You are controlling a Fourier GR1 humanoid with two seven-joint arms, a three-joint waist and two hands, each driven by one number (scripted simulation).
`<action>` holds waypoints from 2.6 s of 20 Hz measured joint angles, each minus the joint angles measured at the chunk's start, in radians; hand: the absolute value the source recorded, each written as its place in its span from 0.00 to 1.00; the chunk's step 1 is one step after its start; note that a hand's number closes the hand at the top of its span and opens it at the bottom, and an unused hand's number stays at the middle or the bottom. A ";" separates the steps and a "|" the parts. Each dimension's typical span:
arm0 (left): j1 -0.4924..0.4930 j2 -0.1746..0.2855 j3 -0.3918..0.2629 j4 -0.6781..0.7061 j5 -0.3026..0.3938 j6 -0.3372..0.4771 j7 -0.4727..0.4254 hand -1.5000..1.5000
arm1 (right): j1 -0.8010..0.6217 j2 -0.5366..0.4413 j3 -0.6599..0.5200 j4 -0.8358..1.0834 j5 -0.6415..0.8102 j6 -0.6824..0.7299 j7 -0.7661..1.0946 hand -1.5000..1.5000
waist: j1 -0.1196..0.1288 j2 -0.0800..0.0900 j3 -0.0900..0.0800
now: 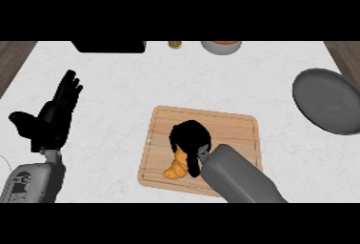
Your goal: Pick the croissant from the cutting board and place it in the pan
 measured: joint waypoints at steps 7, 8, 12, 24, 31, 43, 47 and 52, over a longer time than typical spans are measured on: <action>-0.005 -0.010 -0.005 -0.018 -0.011 0.014 0.029 0.50 | 0.007 0.003 -0.118 0.040 -0.025 -0.095 0.121 1.00 | -0.007 -0.002 0.003; -0.001 -0.009 -0.003 -0.020 -0.008 0.012 0.027 0.50 | 0.007 0.005 -0.157 0.048 -0.032 -0.120 0.174 1.00 | -0.009 -0.002 0.003; 0.006 -0.004 0.000 -0.024 -0.004 0.004 0.027 0.50 | -0.011 0.006 -0.248 0.065 -0.015 -0.241 0.352 1.00 | -0.008 0.000 0.001; -0.002 0.000 0.008 -0.029 -0.006 0.007 0.041 0.50 | -0.057 -0.102 -0.284 -0.212 0.257 -0.516 0.604 1.00 | -0.023 -0.003 0.000; -0.004 -0.010 0.002 -0.025 -0.014 0.011 0.037 0.50 | -0.008 -0.185 -0.404 -0.351 0.286 -0.595 0.599 1.00 | -0.016 0.000 0.001; -0.016 -0.009 0.005 -0.033 -0.007 -0.001 0.048 0.50 | 0.059 -0.425 -0.770 -0.184 0.033 -0.739 0.241 1.00 | -0.003 0.007 0.001; -0.027 -0.018 -0.002 -0.028 -0.012 0.004 0.048 0.50 | 0.056 -0.509 -0.847 0.009 0.013 -0.798 0.080 1.00 | 0.007 0.012 0.002; -0.020 -0.016 -0.008 -0.047 -0.012 -0.006 0.051 0.50 | 0.025 -0.587 -0.929 0.281 0.001 -0.891 -0.100 1.00 | 0.025 0.017 0.004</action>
